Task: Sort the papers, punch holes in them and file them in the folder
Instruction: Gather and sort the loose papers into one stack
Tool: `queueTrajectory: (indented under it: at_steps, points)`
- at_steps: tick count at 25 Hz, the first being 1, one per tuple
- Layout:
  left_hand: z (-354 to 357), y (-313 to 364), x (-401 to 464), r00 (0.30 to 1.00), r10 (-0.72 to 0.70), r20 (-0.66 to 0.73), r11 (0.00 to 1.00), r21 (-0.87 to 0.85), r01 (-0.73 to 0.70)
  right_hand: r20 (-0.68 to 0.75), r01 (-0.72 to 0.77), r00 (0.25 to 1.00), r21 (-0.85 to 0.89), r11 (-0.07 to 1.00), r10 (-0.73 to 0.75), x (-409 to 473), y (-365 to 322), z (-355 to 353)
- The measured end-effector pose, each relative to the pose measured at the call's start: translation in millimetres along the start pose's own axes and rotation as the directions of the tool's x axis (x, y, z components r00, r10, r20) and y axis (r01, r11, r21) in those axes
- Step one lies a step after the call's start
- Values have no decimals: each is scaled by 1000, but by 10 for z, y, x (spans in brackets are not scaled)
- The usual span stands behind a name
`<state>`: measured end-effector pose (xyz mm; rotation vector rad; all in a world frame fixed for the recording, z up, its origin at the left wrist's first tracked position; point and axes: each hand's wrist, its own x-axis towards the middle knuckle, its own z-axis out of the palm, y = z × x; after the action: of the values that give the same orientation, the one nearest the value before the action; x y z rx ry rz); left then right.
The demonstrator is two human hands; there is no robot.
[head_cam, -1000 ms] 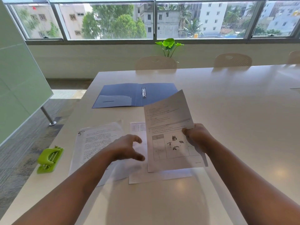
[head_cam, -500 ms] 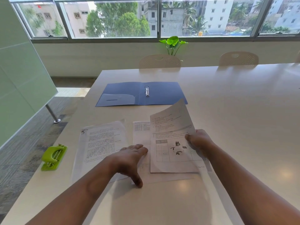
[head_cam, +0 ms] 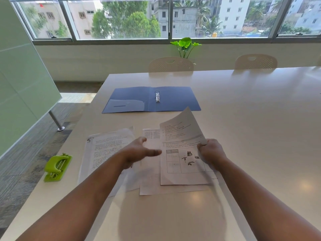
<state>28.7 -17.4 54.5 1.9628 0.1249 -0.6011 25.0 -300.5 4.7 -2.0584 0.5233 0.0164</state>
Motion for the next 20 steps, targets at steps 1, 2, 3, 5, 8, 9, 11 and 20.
queueTrajectory:
  at_steps: [1, 2, 3, 5, 8, 9, 11, 20]
  points:
    - [-26, 11, 54, 1000, -17, -21, 995, -103, 15, -17, 17, 1000, -50, 999, -18, -48, -30, -6]
    - [-52, 30, 92, 998, -36, -44, 980, -199, 26, -30, 28, 999, -85, 996, -31, -64, -35, -4]
    - [-78, 52, 124, 996, -62, -68, 957, -287, 40, -37, 37, 998, -105, 994, -41, -70, -32, -1]
    - [-121, 89, 181, 986, -127, -107, 913, -401, 74, -41, 34, 998, -144, 989, -40, -64, -28, 10]
    - [-168, 96, 282, 977, -197, -83, 868, -478, 135, -44, 48, 997, -207, 977, -59, -67, -35, 18]
    - [-183, 89, 317, 974, -217, -68, 855, -495, 156, -47, 52, 997, -222, 974, -64, -69, -34, 17]
    - [-203, 75, 372, 968, -248, -44, 829, -527, 189, -43, 59, 997, -233, 971, -71, -60, -29, 19]
    - [182, 119, 249, 979, -76, -189, 996, -55, 67, -31, 37, 999, -109, 993, -40, -34, 38, 5]
